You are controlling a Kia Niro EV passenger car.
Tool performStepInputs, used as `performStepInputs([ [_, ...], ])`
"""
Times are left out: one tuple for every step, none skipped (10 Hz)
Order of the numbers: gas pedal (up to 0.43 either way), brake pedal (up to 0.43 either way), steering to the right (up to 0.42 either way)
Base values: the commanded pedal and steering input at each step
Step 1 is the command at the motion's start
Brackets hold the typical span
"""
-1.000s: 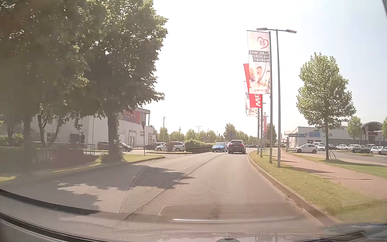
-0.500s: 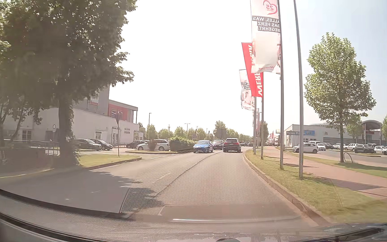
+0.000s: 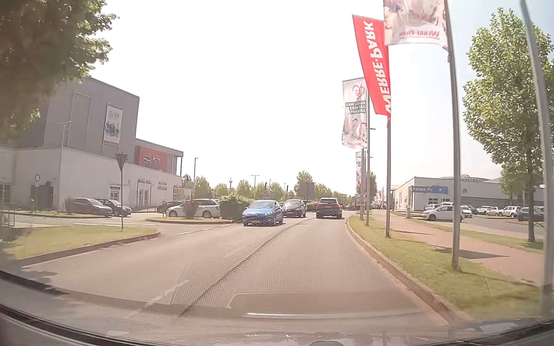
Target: Follow the waypoints while adhering to traffic rules and regulations
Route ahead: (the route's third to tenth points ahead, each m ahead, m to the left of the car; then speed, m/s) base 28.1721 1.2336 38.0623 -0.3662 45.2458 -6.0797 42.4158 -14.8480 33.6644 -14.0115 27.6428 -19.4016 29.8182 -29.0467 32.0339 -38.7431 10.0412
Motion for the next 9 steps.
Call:
performStepInputs([
  [0.13, 0.0, 0.024],
  [0.11, 0.0, 0.024],
  [0.0, 0.0, 0.024],
  [0.0, 0.0, 0.024],
  [0.0, 0.0, 0.023],
  [0.0, 0.0, 0.02],
  [0.0, 0.0, 0.019],
  [0.0, 0.0, 0.018],
  [0.0, 0.0, 0.017],
])
